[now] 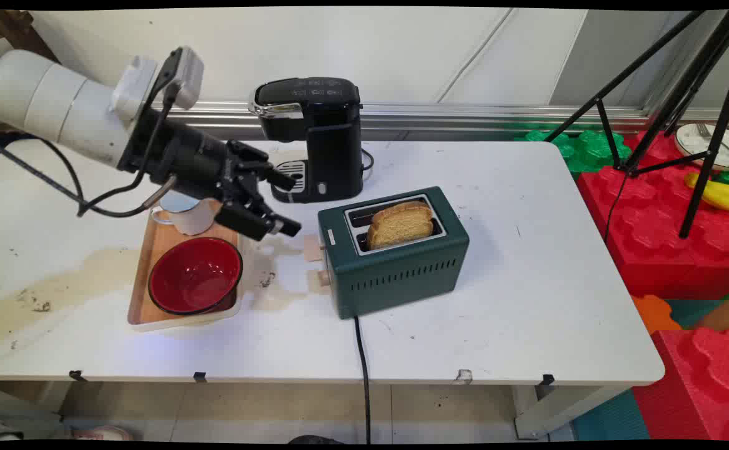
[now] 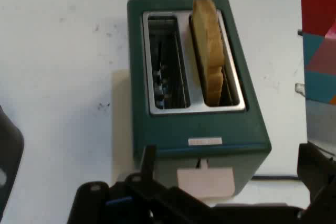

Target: Press the toaster switch

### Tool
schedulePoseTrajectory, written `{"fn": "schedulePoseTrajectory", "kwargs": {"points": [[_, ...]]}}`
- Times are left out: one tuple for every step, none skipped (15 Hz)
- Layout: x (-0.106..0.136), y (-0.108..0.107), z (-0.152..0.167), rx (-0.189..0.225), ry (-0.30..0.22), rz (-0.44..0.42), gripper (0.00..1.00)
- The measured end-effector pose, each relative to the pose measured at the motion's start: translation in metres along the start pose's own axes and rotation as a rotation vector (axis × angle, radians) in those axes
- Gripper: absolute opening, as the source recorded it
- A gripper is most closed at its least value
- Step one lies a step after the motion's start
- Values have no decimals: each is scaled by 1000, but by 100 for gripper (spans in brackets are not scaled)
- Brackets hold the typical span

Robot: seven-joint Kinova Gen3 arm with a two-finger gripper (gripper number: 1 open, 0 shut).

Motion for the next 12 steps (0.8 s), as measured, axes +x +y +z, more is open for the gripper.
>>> {"fn": "schedulePoseTrajectory", "kwargs": {"points": [[-5, -1, -1, 1, -4, 5, 100], [-10, -1, -1, 1, -9, 10, 100], [-14, -2, -1, 3, -11, 15, 100], [-17, -3, 1, 5, -12, 20, 100], [-20, -4, 3, 7, -14, 23, 100], [-23, -4, 5, 8, -15, 27, 100], [-25, -4, 7, 9, -16, 31, 100], [-28, -5, 10, 9, -17, 35, 100], [-29, -4, 11, 10, -17, 39, 100], [-31, -4, 13, 9, -16, 43, 0], [-32, -4, 14, 8, -15, 48, 0], [-33, -3, 15, 8, -15, 51, 0]]}}
